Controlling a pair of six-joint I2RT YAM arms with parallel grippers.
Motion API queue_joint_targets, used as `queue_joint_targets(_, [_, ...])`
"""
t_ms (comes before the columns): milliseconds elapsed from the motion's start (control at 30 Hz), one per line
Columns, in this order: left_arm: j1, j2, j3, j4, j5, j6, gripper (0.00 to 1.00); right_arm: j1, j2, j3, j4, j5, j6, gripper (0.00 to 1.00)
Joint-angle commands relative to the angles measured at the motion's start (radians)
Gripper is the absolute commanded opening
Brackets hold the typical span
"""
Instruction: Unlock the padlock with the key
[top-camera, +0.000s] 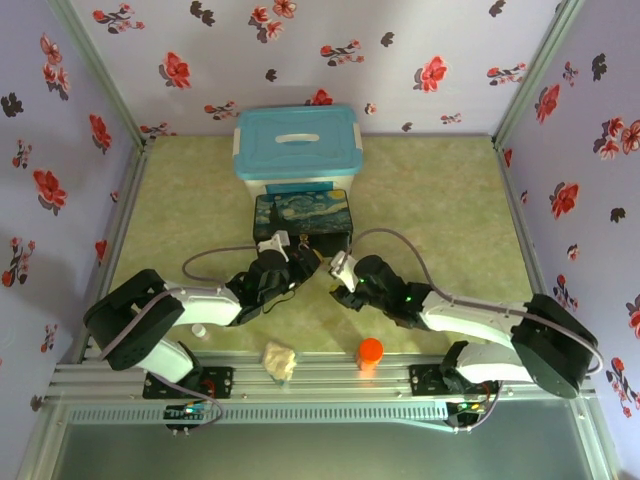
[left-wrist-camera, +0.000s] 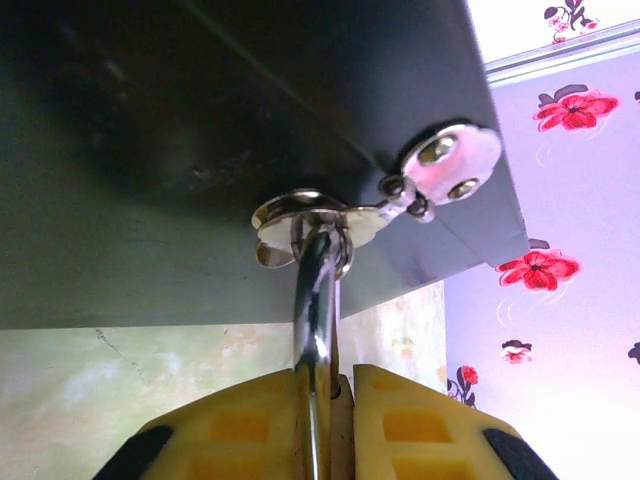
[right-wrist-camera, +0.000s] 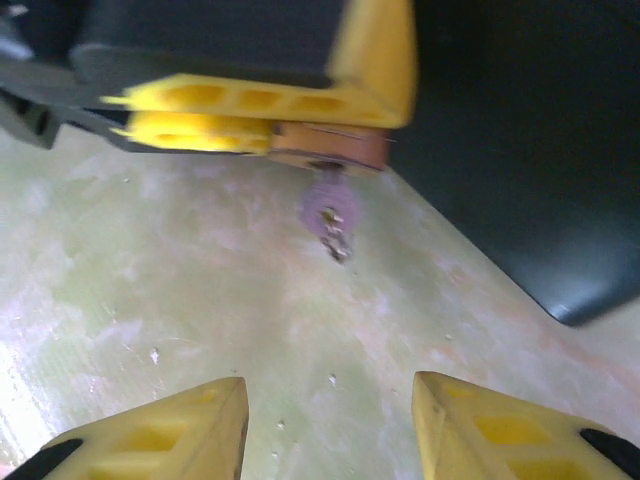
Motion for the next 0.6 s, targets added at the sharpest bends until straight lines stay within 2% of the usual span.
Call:
queue_joint_targets(0, [-0.011,-0.028,0.021,0.072,-0.022,0.005,0.0,0.02,0.023,0.031,0.068,-0.004,-0.11,0.45])
queue_joint_targets(200, [-0.015,-0.024,0.018,0.086,-0.021,-0.002,0.0,0.055,0.063,0.05,0.147,0.155,-0.155,0.4])
queue_joint_targets(567, [-0.021,-0.038,0.007,0.103,-0.025,-0.004,0.0,0.093,0.147,0.07,0.237,0.255,-0.175,0.27])
